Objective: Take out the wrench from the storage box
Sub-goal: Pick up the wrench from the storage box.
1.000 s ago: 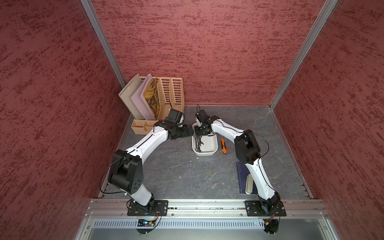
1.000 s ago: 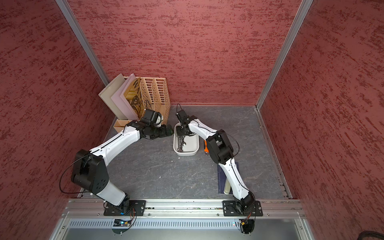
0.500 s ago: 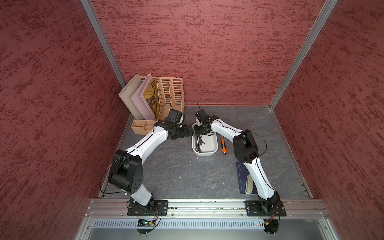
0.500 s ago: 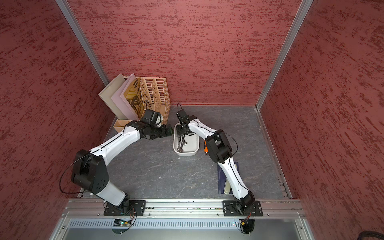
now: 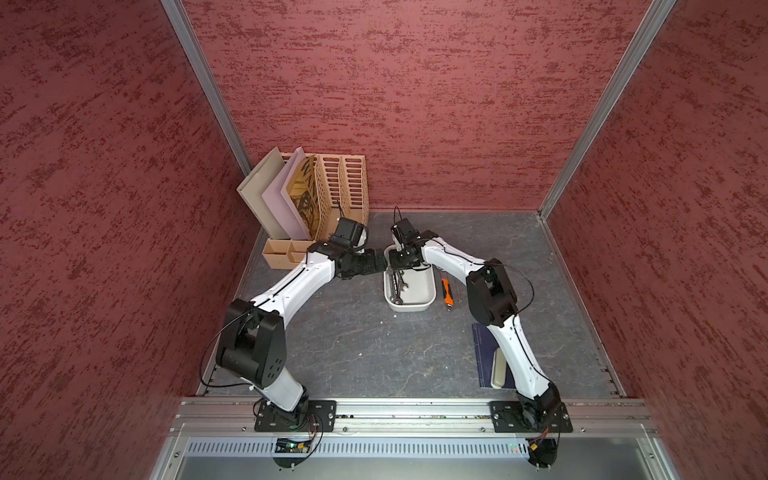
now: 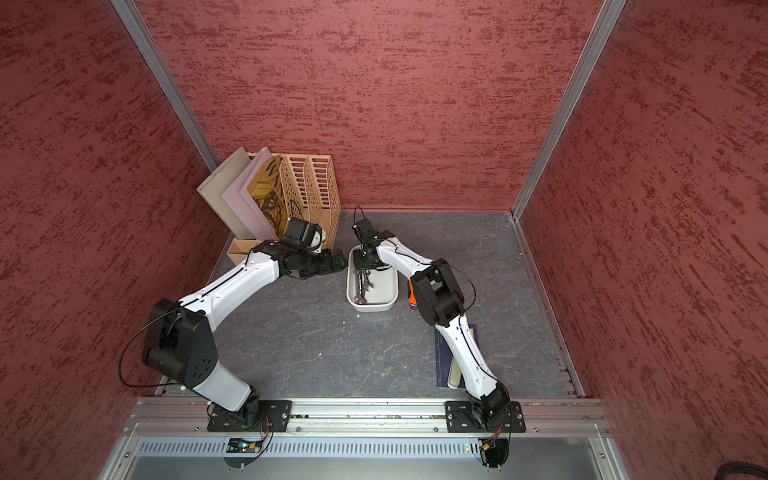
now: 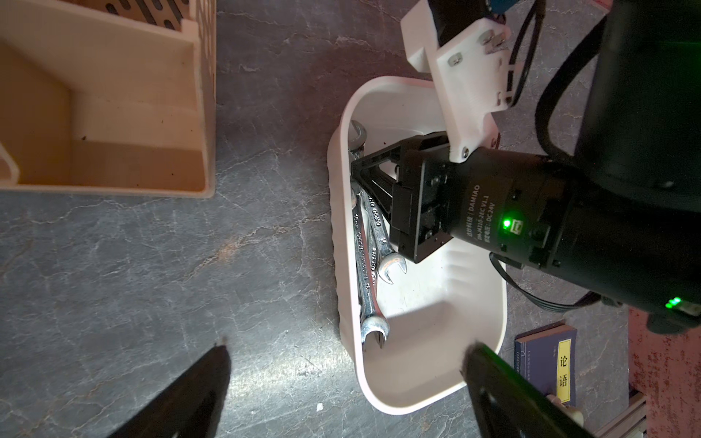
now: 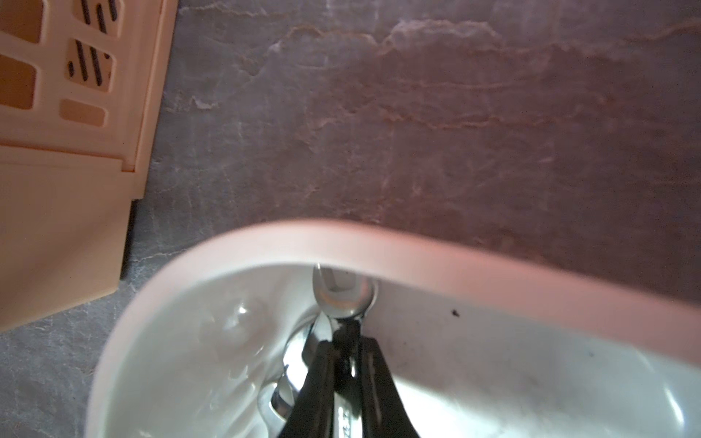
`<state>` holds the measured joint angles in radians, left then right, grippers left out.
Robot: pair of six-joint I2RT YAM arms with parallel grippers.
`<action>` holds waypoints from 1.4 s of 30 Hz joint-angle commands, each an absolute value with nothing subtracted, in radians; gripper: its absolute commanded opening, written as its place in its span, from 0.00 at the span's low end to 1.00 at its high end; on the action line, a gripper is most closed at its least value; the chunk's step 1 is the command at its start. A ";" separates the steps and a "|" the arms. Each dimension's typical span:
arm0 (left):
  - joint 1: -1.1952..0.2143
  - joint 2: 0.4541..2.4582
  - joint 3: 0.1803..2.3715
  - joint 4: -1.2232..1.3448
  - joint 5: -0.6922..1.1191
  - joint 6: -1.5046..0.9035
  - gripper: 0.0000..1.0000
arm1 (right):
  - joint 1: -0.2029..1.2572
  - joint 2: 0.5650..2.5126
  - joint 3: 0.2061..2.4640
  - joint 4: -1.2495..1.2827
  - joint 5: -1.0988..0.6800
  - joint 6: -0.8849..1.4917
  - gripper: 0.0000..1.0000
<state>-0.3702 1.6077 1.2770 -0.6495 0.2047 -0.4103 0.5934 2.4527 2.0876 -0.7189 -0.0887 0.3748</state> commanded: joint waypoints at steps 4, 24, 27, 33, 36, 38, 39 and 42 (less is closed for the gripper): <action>-0.365 1.597 1.273 -0.630 0.221 -0.395 1.00 | 0.589 2.432 2.077 -0.719 -0.094 0.413 0.00; -0.370 1.571 1.267 -0.626 0.232 -0.394 1.00 | 0.590 2.321 2.010 -0.677 -0.150 0.486 0.00; -0.371 1.565 1.269 -0.627 0.224 -0.393 1.00 | 0.591 2.269 2.005 -0.679 -0.151 0.473 0.00; -0.382 1.557 1.280 -0.633 0.204 -0.384 1.00 | 0.584 2.137 1.946 -0.672 -0.149 0.444 0.00; -0.395 1.559 1.301 -0.646 0.193 -0.380 1.00 | 0.567 2.053 1.872 -0.659 -0.144 0.426 0.00; -0.404 1.561 1.315 -0.653 0.186 -0.378 1.00 | 0.545 1.987 1.807 -0.645 -0.135 0.407 0.00; -0.409 1.562 1.323 -0.656 0.183 -0.377 1.00 | 0.529 1.949 1.763 -0.639 -0.131 0.390 0.00; -0.422 1.566 1.342 -0.664 0.178 -0.378 1.00 | 0.464 1.843 1.624 -0.615 -0.123 0.350 0.00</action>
<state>-0.4103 1.5818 1.3022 -0.6582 0.1978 -0.3943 0.5270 1.9148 1.7092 -0.6472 -0.1390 0.4019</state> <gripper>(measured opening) 0.996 0.061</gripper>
